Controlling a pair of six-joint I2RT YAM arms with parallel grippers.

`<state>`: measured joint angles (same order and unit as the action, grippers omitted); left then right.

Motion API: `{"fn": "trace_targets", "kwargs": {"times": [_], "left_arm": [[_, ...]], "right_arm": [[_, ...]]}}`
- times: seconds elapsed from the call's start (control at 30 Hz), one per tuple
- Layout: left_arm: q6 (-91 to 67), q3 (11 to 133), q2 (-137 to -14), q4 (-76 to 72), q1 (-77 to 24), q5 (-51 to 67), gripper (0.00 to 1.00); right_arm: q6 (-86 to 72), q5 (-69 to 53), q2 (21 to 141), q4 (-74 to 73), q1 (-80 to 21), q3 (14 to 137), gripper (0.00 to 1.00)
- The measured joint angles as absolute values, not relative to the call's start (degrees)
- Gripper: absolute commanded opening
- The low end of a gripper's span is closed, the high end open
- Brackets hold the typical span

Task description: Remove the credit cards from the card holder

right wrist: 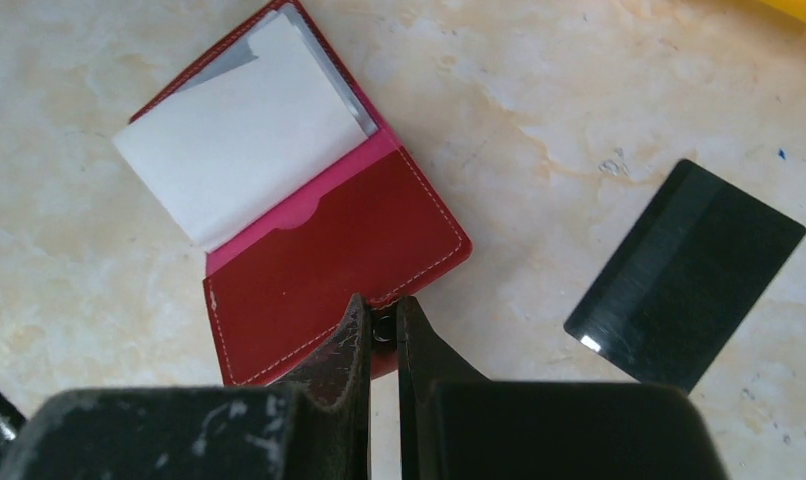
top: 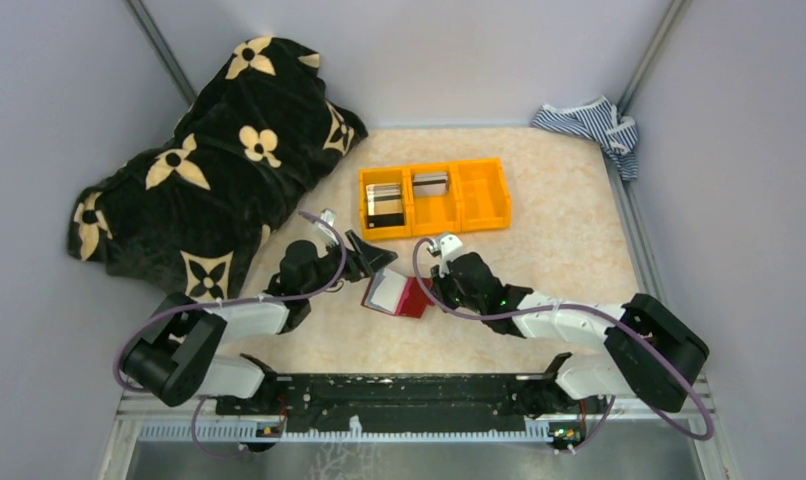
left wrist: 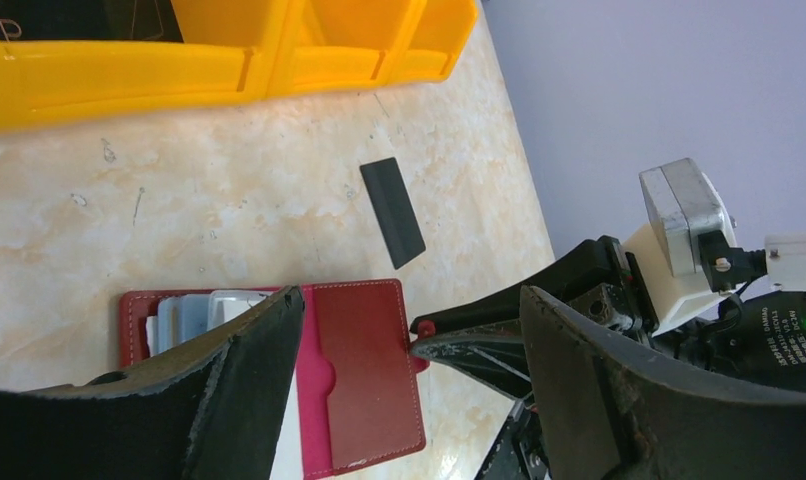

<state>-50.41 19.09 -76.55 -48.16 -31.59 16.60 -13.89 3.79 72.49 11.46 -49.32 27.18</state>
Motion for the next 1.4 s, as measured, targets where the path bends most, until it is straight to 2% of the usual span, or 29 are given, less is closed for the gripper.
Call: {"fn": "trace_targets", "kwargs": {"times": [0.43,0.77,1.1,1.4], "left_arm": [[-51.0,19.5,-80.9,-50.8,-31.6,18.5,0.86],[-52.9,19.8,-83.9,-51.1,-31.7,21.0,0.85],[-51.1,18.8,-78.4,-44.1,-31.8,20.5,0.85],[-52.5,16.3,-80.2,-43.9,-33.2,20.6,0.84]], "right_arm": [[-15.0,10.7,80.2,6.7,-48.3,30.0,0.0],[-14.8,9.9,82.3,7.9,-45.5,31.2,0.0],[-14.6,8.3,82.7,8.5,-42.6,31.2,0.0],[-14.6,7.7,82.9,8.8,-42.3,31.2,0.0]]}}
